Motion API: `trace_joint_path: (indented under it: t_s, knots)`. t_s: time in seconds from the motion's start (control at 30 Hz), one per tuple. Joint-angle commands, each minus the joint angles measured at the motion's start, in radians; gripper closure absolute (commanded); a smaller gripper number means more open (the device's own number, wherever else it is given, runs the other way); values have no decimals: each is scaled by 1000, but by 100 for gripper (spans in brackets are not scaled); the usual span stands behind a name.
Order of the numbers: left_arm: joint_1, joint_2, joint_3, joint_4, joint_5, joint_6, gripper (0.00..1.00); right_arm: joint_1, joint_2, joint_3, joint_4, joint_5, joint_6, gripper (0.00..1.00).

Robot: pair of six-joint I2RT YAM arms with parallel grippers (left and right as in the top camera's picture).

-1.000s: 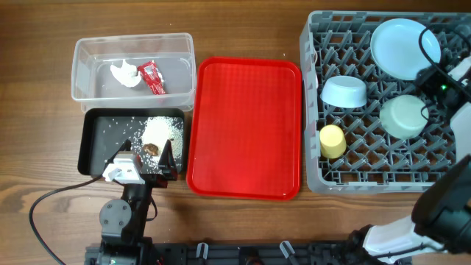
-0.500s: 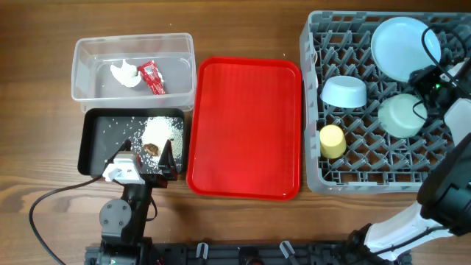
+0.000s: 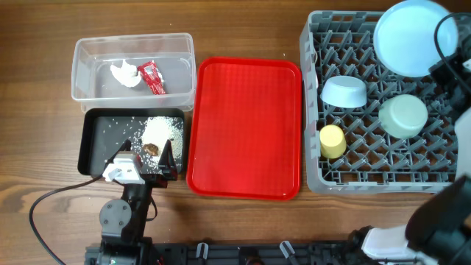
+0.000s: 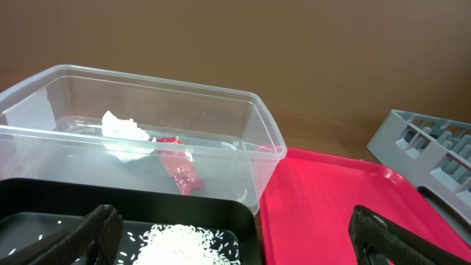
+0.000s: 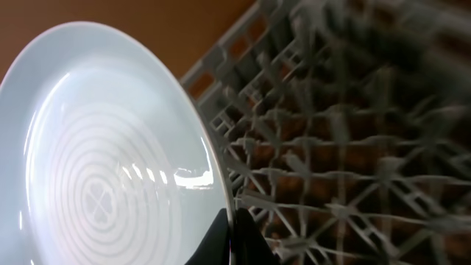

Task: Sort waste into correct bins and load items into the dishwasher rack
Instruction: 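Stand the light-blue plate upright in the back of the rack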

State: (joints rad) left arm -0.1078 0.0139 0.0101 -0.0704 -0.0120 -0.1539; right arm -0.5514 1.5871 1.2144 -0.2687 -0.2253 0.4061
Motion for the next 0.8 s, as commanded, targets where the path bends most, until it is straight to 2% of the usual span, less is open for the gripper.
trace_joint_path:
  t_s: [0.0, 0.07, 0.23, 0.37, 0.53, 0.77]
  knots:
    - [10, -8, -5, 0, 8, 16, 0, 3, -114, 11, -34, 178, -82, 96]
    - [10, -8, -5, -1, 8, 16, 0, 41, -177, 10, -50, 357, -209, 96]
    - [10, -8, -5, -1, 8, 16, 0, 200, -189, 10, -53, 705, -319, 96]
    - [10, -8, -5, -1, 8, 16, 0, 332, -128, 8, 63, 991, -457, 96]
    - [10, -8, -5, -1, 8, 16, 0, 370, -14, 8, 217, 1046, -664, 96]
    - [10, -8, -5, -1, 8, 16, 0, 381, 86, 8, 247, 1052, -694, 96]
